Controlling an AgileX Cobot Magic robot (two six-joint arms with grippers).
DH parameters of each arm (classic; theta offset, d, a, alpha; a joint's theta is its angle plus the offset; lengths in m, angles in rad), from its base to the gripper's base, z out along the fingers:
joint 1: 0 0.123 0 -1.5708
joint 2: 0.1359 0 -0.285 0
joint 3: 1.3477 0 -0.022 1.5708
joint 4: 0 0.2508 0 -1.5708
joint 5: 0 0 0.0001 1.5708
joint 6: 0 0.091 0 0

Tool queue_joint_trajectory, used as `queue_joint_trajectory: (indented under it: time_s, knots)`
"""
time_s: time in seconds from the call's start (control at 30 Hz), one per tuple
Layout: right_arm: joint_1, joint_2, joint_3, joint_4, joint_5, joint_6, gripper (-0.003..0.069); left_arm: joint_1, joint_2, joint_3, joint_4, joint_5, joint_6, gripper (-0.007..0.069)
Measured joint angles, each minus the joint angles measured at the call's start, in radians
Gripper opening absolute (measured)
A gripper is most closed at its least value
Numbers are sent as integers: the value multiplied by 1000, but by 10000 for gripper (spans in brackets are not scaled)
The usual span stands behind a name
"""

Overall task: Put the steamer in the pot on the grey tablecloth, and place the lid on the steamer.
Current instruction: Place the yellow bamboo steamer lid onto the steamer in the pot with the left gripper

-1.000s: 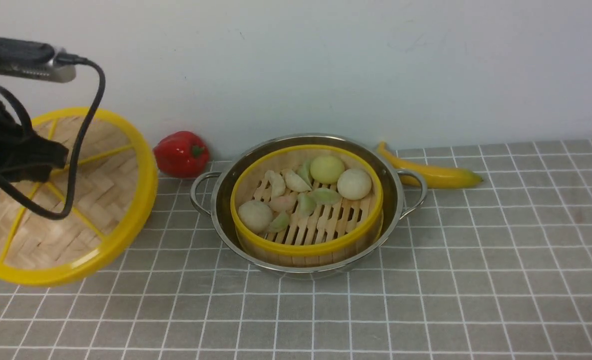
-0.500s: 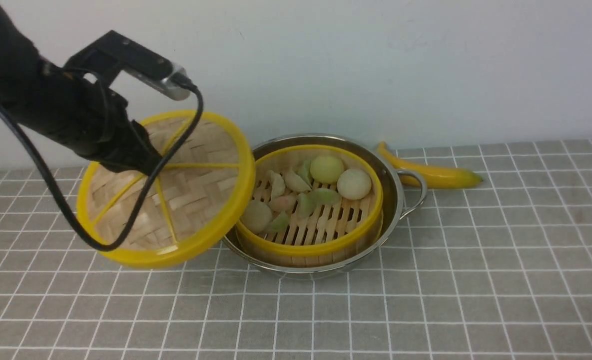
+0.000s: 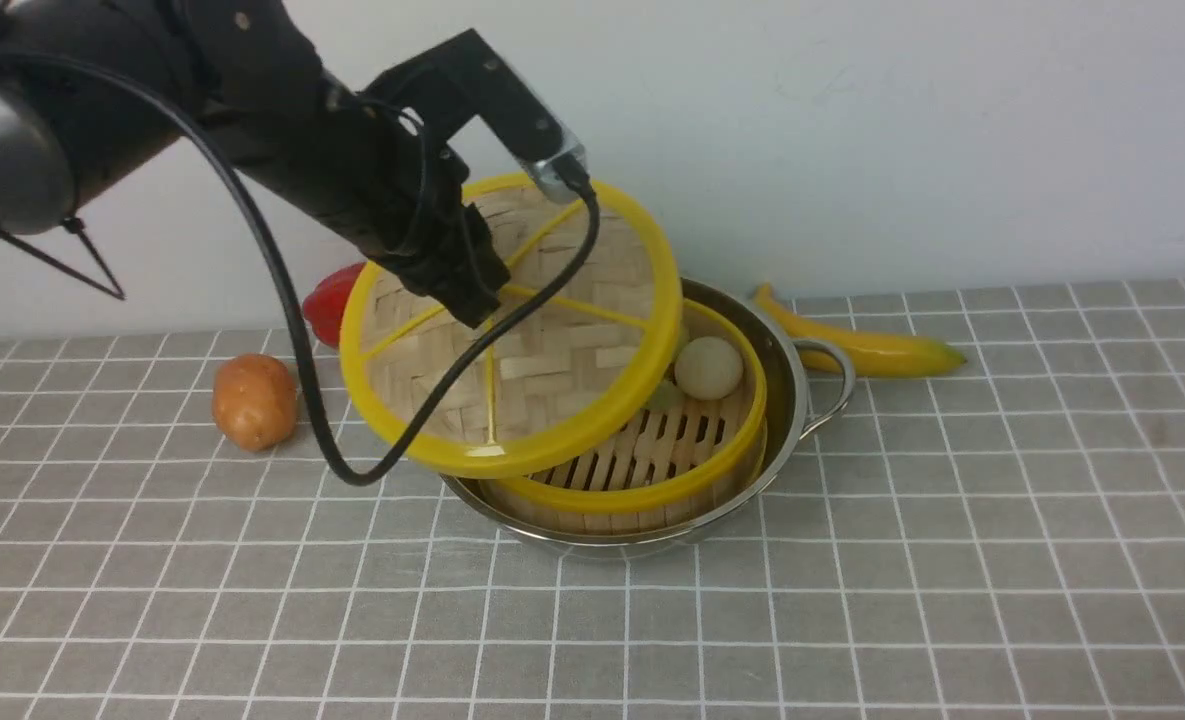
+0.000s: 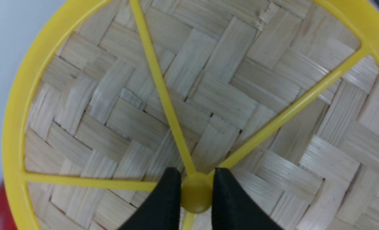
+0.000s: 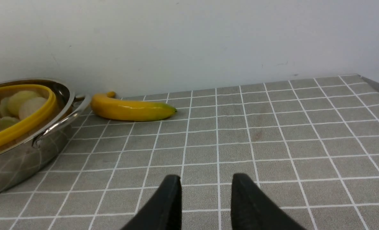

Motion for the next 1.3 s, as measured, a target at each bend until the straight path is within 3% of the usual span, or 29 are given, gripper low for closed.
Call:
queue_joint_trajectory:
  time_s: [0.23, 1.3]
  knots:
    - [0, 0, 0, 0, 0, 0, 240, -63, 68, -84, -1, 8, 80, 116]
    - [0, 0, 0, 0, 0, 0, 240, -71, 186, -127, 25, -17, 94, 114]
